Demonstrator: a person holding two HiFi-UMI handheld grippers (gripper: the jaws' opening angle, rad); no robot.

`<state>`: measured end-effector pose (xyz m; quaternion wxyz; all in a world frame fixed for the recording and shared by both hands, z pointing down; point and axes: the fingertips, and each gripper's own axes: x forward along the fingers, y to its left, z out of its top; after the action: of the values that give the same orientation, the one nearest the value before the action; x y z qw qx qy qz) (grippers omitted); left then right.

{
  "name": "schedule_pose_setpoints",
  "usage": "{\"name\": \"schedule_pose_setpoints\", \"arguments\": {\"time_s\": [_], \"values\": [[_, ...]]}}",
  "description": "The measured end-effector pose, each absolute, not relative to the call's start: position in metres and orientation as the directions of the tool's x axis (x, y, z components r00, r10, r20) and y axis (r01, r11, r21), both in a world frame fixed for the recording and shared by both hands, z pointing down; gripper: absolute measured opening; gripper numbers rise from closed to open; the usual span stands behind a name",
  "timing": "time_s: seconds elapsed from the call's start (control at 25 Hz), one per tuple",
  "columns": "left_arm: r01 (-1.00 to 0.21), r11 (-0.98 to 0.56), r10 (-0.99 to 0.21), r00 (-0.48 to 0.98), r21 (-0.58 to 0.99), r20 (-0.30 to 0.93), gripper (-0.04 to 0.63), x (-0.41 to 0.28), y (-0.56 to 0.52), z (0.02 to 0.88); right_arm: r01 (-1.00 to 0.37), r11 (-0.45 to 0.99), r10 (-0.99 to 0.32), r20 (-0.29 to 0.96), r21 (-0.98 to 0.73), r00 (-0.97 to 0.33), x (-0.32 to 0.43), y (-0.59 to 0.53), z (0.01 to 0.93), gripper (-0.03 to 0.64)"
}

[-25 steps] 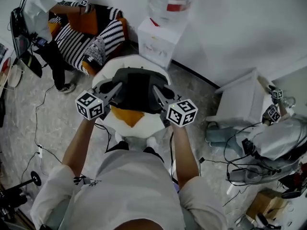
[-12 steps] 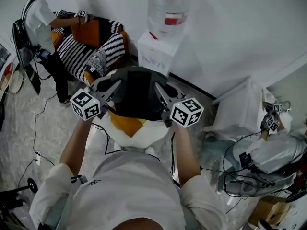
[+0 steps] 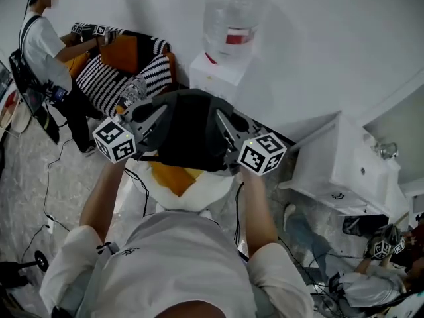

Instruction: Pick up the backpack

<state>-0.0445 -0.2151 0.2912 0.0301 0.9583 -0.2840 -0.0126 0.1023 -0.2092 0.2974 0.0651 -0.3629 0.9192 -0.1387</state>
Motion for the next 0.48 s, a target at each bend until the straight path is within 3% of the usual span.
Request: {"name": "schedule_pose_setpoints", "arguments": {"time_s": [0.48], "values": [[-0.509, -0.861, -0.508, 0.858, 0.006, -0.07, 0.038, -0.048, -0.213, 0.241, -0.634, 0.735, -0.666, -0.079, -0.238, -0.742, 0.102, -0.206, 0.247, 0.046]]}}
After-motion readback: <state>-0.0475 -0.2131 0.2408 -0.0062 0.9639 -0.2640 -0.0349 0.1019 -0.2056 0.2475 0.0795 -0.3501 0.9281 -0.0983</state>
